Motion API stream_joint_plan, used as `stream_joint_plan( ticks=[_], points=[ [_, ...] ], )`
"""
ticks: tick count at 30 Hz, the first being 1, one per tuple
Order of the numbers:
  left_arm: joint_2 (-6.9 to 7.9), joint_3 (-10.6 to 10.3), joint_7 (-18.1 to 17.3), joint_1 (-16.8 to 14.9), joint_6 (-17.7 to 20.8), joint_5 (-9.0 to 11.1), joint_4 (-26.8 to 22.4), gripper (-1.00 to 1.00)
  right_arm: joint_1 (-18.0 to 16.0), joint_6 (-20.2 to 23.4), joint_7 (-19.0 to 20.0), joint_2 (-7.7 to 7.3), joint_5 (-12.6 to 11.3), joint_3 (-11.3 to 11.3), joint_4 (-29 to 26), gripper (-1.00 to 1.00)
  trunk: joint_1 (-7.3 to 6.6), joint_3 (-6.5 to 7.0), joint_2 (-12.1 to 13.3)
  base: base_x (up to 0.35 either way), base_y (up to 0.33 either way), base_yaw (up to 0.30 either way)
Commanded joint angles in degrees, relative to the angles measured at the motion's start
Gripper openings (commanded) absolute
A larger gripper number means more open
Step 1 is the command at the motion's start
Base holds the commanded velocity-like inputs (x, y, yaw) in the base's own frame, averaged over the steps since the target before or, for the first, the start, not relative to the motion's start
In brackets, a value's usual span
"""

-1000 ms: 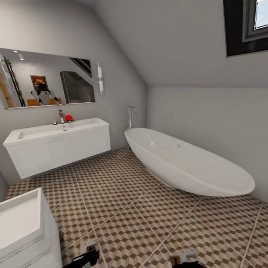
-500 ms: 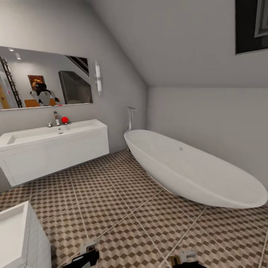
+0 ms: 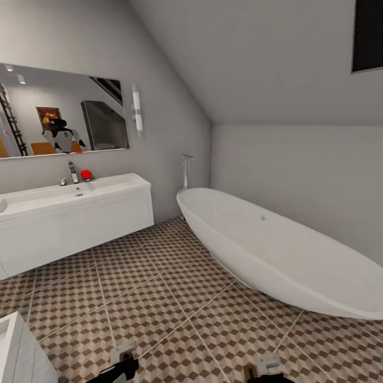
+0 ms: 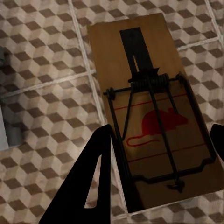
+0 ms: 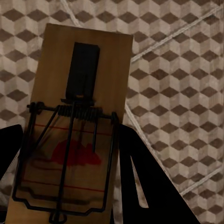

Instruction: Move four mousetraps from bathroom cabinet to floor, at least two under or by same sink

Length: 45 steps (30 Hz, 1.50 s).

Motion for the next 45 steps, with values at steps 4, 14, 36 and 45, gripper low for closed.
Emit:
stream_joint_plan(
  ticks=[4, 14, 36, 45],
  points=[
    [0.35, -0.51, 0.32, -0.03, -0.14, 0.57, -0.02, -1.00, -0.07, 0.13, -0.17, 0.02, 0.30, 0.11, 0.09, -1.00, 0.03, -0.06, -0.03, 0.318, 0.000, 0.000],
    [0.42, -0.51, 0.32, -0.03, -0.16, 0.63, -0.02, -1.00, -0.07, 0.20, -0.17, 0.02, 0.27, 0.11, 0.09, -1.00, 0.03, -0.06, -0.03, 0.318, 0.000, 0.000],
    [0.43, -0.51, 0.32, -0.03, -0.16, 0.63, -0.02, -1.00, -0.07, 0.15, -0.17, 0.02, 0.22, 0.02, 0.09, -1.00, 0.03, -0.06, -0.03, 0.318, 0.000, 0.000],
    [0.43, -0.51, 0.32, -0.03, -0.16, 0.63, -0.02, -1.00, -0.07, 0.12, -0.10, -0.04, 0.23, 0.02, 0.09, -1.00, 0.03, -0.06, -0.03, 0.318, 0.000, 0.026]
  ],
)
